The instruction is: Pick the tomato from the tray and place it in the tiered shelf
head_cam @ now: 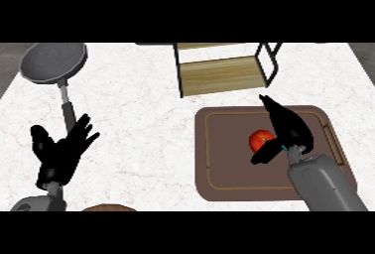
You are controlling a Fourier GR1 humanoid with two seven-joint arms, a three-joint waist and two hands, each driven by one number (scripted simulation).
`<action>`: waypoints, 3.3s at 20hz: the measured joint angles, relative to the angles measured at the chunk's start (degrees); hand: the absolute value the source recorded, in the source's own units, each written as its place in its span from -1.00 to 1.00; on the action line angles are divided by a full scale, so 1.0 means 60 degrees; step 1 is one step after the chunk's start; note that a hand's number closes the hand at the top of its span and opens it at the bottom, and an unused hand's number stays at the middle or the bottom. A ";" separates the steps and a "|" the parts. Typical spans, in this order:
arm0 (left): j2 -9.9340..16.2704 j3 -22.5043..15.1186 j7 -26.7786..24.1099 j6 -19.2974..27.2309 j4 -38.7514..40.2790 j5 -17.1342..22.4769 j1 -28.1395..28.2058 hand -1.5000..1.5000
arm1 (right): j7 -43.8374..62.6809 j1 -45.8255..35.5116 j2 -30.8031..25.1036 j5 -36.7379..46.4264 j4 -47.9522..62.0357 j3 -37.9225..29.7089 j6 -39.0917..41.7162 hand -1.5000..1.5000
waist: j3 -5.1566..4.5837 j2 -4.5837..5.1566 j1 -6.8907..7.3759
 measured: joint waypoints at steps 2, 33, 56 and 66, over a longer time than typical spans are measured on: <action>-0.0008 0.0045 -0.0061 -0.0027 0.0101 -0.0069 -0.0023 0.00 | -0.0353 0.0049 0.0185 0.0142 0.0325 0.0025 -0.0148 1.00 | -0.0010 -0.0011 -0.0003; -0.0220 0.0190 0.0033 -0.0132 -0.0058 -0.0299 0.0063 0.00 | 0.1594 -0.2787 0.2527 0.0290 -0.2285 0.2754 -0.0802 1.00 | -0.0010 -0.0060 -0.0040; -0.0318 0.0238 0.0064 -0.0231 -0.0060 -0.0394 -0.0037 0.00 | 0.3099 -0.9102 0.0969 -0.0415 -0.0801 -0.2903 0.1116 1.00 | -0.0022 0.0022 0.0072; -0.0398 0.0174 0.0242 -0.0203 -0.0214 -0.0496 -0.0069 0.00 | 0.0927 -1.0171 -0.0060 -0.0529 0.2598 -0.3616 0.1145 1.00 | -0.0027 0.0059 0.0144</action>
